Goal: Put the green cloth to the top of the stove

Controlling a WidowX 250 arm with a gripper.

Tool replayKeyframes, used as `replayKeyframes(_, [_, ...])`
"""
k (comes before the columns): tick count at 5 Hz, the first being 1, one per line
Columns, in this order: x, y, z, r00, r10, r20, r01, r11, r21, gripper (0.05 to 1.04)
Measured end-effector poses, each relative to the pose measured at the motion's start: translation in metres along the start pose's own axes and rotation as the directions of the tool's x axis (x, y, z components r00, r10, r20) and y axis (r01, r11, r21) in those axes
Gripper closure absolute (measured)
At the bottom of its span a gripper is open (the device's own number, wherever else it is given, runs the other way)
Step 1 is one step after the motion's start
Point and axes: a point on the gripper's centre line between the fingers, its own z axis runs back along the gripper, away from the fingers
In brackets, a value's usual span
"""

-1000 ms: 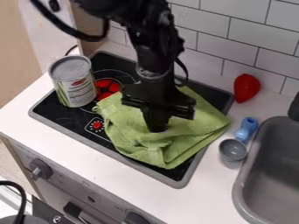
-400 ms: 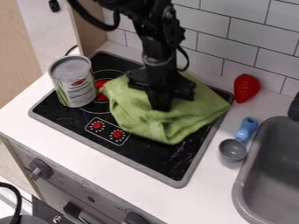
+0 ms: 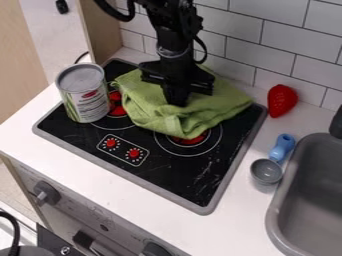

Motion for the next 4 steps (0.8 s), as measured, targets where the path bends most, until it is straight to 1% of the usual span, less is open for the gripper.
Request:
replayKeyframes(1, [0.011, 0.009, -0.005, 0.999, -0.018, 0.030, 0.018, 1.000, 0.003, 1.031])
replayKeyframes(2, [0.018, 0.014, -0.006, 0.997, -0.037, 0.070, 0.037, 0.999, 0.007, 1.031])
replayKeyframes(4, [0.020, 0.019, -0.005, 0.994, -0.058, 0.092, 0.059, 0.998, -0.007, 1.031])
